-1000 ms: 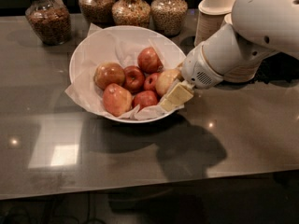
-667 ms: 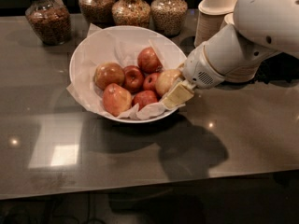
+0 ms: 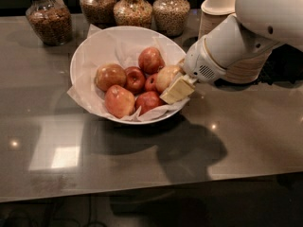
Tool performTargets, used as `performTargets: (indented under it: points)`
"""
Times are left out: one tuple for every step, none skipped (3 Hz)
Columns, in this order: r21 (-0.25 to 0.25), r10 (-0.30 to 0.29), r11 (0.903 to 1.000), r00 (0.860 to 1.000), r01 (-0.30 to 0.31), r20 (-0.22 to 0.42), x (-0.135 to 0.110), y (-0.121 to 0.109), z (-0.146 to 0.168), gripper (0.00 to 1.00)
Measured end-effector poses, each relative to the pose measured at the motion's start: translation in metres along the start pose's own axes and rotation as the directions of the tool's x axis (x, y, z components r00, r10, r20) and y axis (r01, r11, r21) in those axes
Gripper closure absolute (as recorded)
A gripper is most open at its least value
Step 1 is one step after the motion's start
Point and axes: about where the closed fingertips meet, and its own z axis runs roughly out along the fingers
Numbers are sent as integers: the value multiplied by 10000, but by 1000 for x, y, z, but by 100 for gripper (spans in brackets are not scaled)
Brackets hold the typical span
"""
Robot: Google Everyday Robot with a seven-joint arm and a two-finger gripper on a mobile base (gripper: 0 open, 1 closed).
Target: Pick apple from white bowl
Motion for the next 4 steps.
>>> performTargets:
  points:
    - [-20,-113,9999,9999,113,92,-6,-4,-5,100]
    - [-98,-188,9998,9996,191,219,-12,-7,-11,100]
    - [-102,-576,9983,9980,579,257,-29,-8,-27,100]
    - [-176,-1487,9886,9882,1495,378,-63,-2,-54,100]
